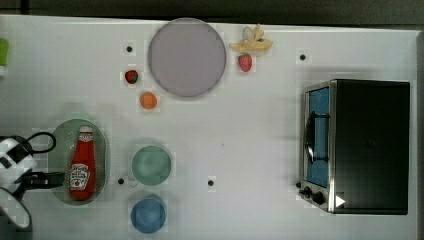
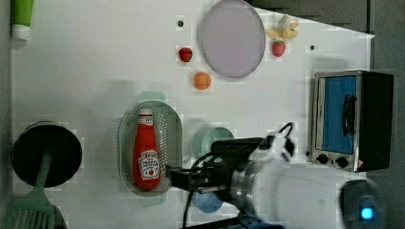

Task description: Pick ketchup from strainer and place it on the table

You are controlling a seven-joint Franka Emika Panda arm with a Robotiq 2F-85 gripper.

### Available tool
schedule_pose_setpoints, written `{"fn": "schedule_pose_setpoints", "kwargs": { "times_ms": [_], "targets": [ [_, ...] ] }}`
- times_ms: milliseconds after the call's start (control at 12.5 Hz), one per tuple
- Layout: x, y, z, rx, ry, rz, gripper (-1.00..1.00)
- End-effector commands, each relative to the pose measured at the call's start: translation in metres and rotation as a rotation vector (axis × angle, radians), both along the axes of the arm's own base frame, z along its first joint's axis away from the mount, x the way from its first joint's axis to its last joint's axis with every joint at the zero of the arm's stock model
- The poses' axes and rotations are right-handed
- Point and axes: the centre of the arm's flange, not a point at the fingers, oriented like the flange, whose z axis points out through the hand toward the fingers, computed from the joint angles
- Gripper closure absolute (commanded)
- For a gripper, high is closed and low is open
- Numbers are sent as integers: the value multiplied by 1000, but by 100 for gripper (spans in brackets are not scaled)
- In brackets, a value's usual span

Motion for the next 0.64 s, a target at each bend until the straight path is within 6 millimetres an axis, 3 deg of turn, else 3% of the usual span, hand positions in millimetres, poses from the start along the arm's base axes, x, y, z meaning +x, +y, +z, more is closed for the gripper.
{"fn": "schedule_pose_setpoints", "kwargs": {
  "times_ms": [80, 400, 640],
  "targets": [
    [8, -26, -64, 47, 7, -103, -100],
    [-1, -35, -131, 142, -11, -115, -100],
    [-1, -34, -168, 194, 36, -126, -100]
  ]
}}
